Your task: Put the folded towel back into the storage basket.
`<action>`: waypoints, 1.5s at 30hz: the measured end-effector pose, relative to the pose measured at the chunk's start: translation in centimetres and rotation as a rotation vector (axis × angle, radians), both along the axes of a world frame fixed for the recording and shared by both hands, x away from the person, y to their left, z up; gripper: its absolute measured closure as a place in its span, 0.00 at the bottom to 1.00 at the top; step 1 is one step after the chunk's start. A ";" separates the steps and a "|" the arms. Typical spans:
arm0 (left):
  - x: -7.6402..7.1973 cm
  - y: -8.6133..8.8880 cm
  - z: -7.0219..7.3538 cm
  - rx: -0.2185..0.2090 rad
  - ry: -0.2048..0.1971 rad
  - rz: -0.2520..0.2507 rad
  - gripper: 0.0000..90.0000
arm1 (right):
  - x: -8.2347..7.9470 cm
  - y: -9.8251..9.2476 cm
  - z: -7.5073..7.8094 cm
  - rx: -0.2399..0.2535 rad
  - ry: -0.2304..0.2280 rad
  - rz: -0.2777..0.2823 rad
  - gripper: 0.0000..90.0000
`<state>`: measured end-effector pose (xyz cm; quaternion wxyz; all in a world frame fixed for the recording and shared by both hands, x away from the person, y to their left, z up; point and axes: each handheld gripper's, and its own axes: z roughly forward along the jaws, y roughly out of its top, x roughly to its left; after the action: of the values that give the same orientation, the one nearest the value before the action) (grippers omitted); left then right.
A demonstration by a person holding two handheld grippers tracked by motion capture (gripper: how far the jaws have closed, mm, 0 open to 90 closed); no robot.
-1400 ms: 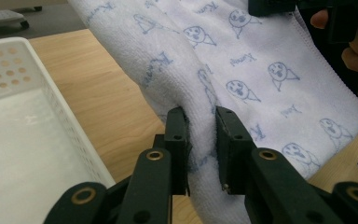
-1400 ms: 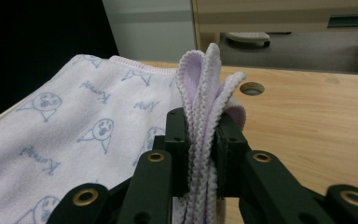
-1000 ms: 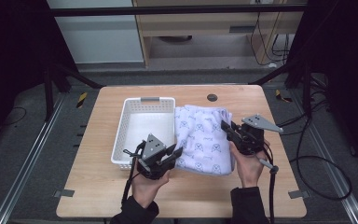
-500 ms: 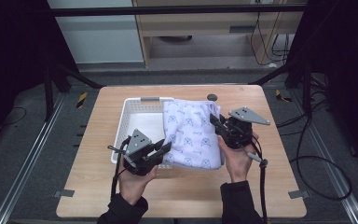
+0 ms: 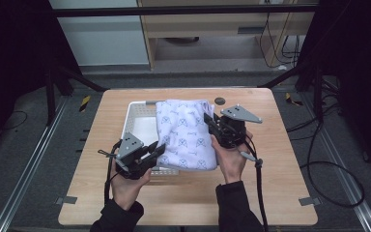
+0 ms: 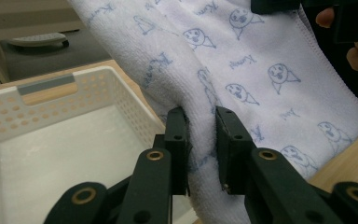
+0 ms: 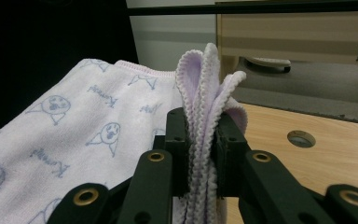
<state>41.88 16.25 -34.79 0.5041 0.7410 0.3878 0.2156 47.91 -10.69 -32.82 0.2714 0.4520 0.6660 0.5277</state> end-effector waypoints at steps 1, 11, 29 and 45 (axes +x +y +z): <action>0.0 0.4 0.0 0.003 -0.002 0.007 0.84 | 0.1 0.2 0.0 -0.001 0.001 0.001 0.87; 0.2 2.7 -0.2 -0.006 -0.005 0.045 0.84 | 1.0 2.7 0.0 0.008 -0.003 0.028 0.87; 1.0 5.6 -0.6 -0.016 -0.001 0.113 0.84 | 2.5 6.1 0.2 -0.004 -0.014 0.052 0.87; 2.0 7.3 -1.2 -0.007 0.006 0.177 0.84 | 4.5 8.8 -1.0 -0.016 -0.009 0.066 0.87</action>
<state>43.90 23.52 -35.95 0.4847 0.7026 0.4540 0.2557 52.42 -1.92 -33.81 0.2604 0.4254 0.6836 0.5328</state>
